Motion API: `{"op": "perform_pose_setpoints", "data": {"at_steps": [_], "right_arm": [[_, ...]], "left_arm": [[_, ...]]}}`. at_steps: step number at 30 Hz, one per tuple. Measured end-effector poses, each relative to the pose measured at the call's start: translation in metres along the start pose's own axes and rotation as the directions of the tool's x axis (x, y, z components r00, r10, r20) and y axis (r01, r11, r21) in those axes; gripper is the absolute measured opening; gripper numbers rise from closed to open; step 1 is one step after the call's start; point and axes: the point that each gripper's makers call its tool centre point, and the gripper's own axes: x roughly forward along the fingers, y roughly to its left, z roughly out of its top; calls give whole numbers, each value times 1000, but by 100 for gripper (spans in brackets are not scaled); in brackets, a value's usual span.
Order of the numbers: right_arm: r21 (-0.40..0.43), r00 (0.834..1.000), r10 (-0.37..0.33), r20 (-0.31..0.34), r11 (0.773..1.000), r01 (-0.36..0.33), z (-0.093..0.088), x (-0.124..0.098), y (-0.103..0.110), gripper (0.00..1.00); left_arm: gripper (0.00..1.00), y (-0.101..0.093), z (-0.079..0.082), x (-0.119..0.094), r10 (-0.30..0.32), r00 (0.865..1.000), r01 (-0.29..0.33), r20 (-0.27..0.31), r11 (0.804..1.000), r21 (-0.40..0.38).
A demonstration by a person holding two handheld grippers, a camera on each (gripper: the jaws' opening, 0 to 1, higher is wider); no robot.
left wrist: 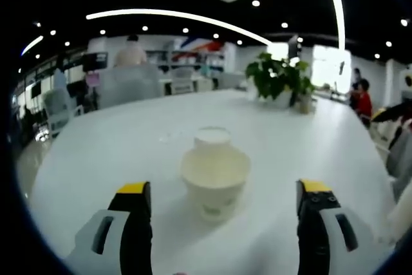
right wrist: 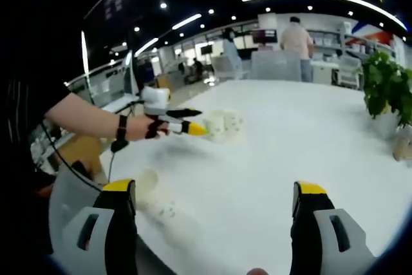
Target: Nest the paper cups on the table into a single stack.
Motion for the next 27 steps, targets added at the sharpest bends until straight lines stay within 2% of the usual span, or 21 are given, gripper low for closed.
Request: {"op": "perform_pose_setpoints", "data": {"at_steps": [7,14,16,19,23,27], "right_arm": [[11,1000,-16,13,1000,16,4,-3,1,100],[25,1000,-21,10,999,21,2,-4,2,100],[35,1000,-19,8,999,19,2,-5,2,100],[44,1000,-20,16,999,19,4,-6,1,100],[51,999,-24,22,998,22,4,-6,-1,100],[55,1000,-16,22,998,14,4,-7,0,100]], "left_arm": [[89,3,-1,9,-2,1000,2,0,1000,5],[77,3,6,18,-15,1000,14,21,999,47],[77,2,6,21,-23,999,23,23,1000,8],[76,3,5,24,-20,1000,19,15,1000,19],[68,5,8,25,-16,999,16,31,1000,12],[61,7,6,27,-16,1000,15,18,1000,23]]}}
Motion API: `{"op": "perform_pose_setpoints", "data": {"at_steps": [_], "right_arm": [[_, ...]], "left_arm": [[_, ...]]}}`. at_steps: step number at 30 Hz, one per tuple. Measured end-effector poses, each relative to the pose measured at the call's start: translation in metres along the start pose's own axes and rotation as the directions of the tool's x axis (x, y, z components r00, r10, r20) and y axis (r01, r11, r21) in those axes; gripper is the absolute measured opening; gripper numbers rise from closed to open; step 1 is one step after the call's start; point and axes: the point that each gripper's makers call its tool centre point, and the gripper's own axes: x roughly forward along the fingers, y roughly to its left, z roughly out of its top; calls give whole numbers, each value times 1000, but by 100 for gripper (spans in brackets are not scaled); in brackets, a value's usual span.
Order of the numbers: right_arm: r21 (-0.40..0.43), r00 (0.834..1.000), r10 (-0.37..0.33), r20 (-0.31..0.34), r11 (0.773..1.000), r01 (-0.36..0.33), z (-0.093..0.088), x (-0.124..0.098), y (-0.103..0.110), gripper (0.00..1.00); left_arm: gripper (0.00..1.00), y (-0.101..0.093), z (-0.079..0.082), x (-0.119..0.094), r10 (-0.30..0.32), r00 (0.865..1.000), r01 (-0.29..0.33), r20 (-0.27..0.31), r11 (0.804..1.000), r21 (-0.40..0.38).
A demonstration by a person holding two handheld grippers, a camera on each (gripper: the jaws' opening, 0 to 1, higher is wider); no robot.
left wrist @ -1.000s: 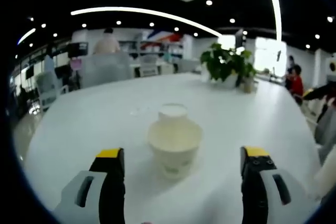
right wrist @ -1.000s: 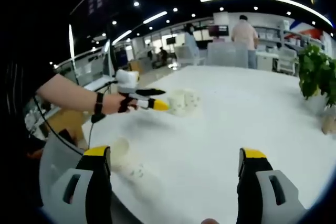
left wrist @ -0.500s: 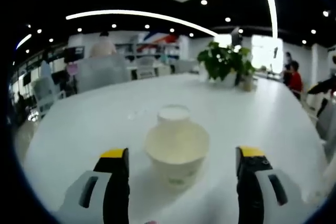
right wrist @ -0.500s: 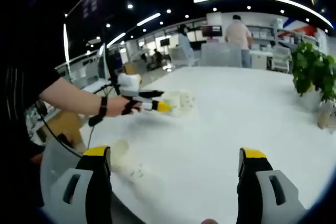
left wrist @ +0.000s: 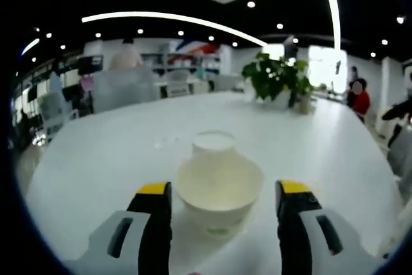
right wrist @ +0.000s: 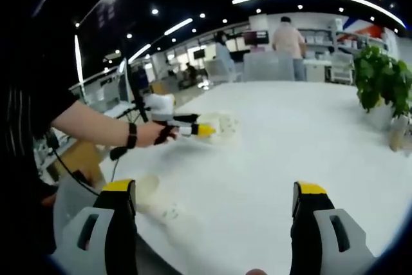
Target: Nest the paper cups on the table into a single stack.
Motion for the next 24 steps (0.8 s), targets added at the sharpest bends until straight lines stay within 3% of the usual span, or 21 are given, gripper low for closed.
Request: {"op": "perform_pose_setpoints", "data": {"at_steps": [6,24], "right_arm": [[-2,1000,-1,-1,1000,1,-1,-1,0,100],[-7,1000,10,2,1000,-10,-4,-5,3,100]], "left_arm": [[46,1,0,0,4,1000,-4,0,1000,22],[43,-10,-2,-18,-2,1000,2,-2,999,49]]}}
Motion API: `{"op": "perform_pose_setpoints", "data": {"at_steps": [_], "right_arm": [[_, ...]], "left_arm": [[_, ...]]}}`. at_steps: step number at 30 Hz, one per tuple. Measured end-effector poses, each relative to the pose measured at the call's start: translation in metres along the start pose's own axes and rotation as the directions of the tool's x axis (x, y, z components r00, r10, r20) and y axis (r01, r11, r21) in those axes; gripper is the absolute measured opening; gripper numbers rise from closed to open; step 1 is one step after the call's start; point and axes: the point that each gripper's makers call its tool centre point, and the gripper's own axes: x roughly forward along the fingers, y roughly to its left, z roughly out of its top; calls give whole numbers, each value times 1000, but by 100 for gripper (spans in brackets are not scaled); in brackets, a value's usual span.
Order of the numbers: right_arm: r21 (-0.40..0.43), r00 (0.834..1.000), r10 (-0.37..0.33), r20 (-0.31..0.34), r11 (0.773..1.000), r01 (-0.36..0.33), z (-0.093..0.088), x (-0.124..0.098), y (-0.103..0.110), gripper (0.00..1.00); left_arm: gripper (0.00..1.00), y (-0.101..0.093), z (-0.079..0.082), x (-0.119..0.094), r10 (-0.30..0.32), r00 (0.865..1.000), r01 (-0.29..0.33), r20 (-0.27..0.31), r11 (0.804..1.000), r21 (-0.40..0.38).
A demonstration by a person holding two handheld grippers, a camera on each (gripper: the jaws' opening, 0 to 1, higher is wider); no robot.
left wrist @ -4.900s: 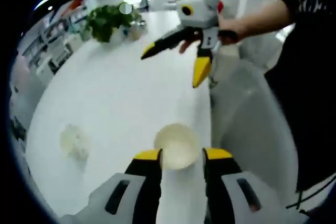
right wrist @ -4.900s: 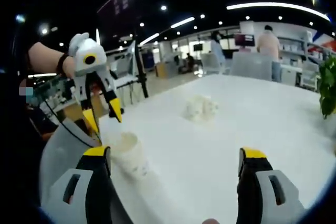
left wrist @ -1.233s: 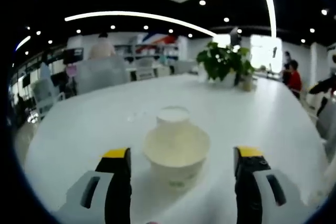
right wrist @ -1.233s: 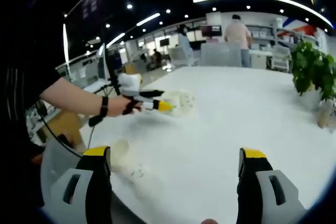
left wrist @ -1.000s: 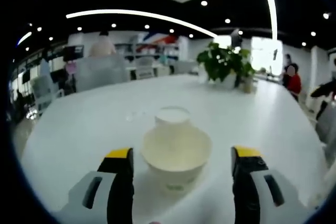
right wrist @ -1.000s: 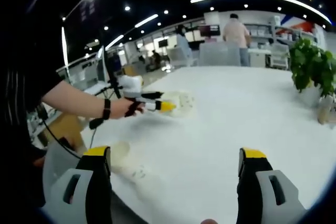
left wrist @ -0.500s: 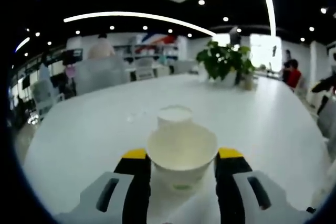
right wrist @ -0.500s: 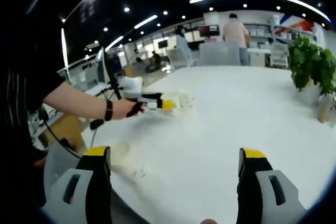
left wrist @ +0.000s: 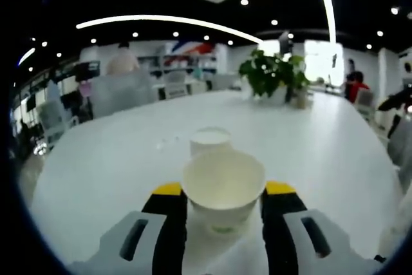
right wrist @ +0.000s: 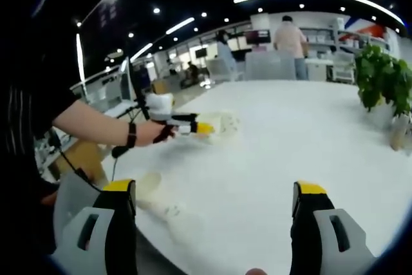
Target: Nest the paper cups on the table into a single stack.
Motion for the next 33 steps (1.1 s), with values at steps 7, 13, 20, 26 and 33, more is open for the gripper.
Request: {"op": "perform_pose_setpoints", "data": {"at_steps": [7,13,20,26,33], "right_arm": [[-17,1000,4,3,1000,-4,4,-4,0,100],[-29,1000,7,21,1000,-7,13,-9,0,100],[-45,999,14,46,999,-12,23,-11,2,100],[-62,998,17,54,998,-14,27,-15,3,100],[-70,997,18,77,997,-12,33,-16,4,99]], "left_arm": [[43,-1,12,-10,11,1000,-11,20,1000,-1],[43,-3,28,-24,27,999,-27,35,1000,0],[42,-7,47,-39,38,998,-39,45,999,15],[42,-10,71,-53,51,996,-52,68,999,17],[42,-15,93,-71,71,993,-74,94,997,28]]}}
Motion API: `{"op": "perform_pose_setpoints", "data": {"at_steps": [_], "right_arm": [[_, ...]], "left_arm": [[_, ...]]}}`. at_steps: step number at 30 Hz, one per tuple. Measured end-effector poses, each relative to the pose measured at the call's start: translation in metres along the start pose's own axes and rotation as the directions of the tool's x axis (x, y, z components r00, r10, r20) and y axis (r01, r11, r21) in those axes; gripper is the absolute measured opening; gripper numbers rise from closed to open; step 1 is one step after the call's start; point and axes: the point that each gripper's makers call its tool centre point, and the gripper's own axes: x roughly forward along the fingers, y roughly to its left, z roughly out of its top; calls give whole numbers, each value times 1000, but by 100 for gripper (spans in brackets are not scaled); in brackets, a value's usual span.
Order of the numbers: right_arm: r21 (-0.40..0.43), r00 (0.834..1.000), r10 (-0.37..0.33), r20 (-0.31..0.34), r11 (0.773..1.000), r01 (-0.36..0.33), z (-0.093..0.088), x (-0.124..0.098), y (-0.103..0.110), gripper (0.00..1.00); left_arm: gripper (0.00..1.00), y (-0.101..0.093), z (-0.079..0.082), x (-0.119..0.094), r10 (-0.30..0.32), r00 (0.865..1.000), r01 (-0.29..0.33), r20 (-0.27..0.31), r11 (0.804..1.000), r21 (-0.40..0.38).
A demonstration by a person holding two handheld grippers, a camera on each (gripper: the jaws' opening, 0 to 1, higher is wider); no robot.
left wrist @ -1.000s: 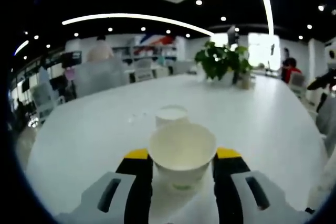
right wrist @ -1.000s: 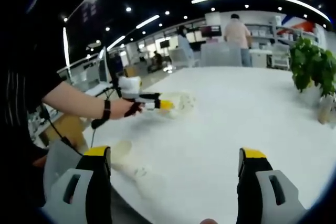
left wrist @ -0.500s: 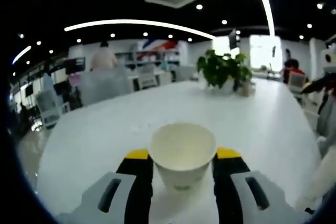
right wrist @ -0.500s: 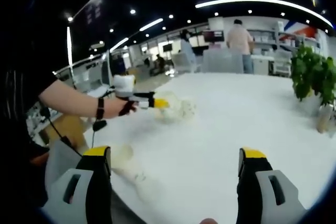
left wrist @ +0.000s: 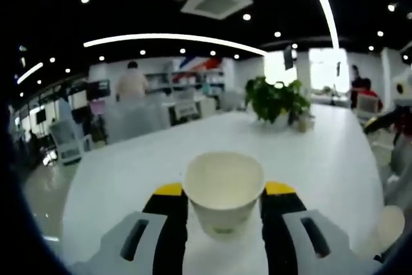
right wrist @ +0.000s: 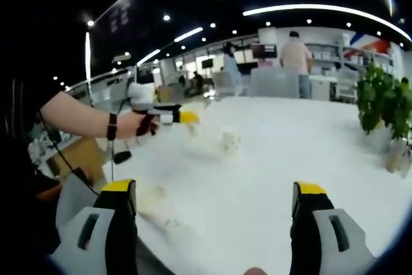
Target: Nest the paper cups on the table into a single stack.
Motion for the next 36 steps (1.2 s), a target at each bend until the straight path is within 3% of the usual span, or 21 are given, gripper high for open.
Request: {"op": "perform_pose_setpoints", "data": {"at_steps": [11,24,32,36], "right_arm": [[-9,1000,14,27,1000,-14,18,8,-6,99],[16,999,38,19,999,-38,10,11,-11,98],[5,998,49,26,999,-49,16,15,-12,98],[-6,998,51,30,999,-51,20,16,-11,98]], "left_arm": [[42,-20,22,-20,-30,1000,30,9,999,-24],[42,-52,31,-31,-126,992,126,4,992,-20],[41,-67,44,-40,-171,984,172,41,984,-42],[41,-69,43,-44,-189,982,190,25,981,-43]]}}
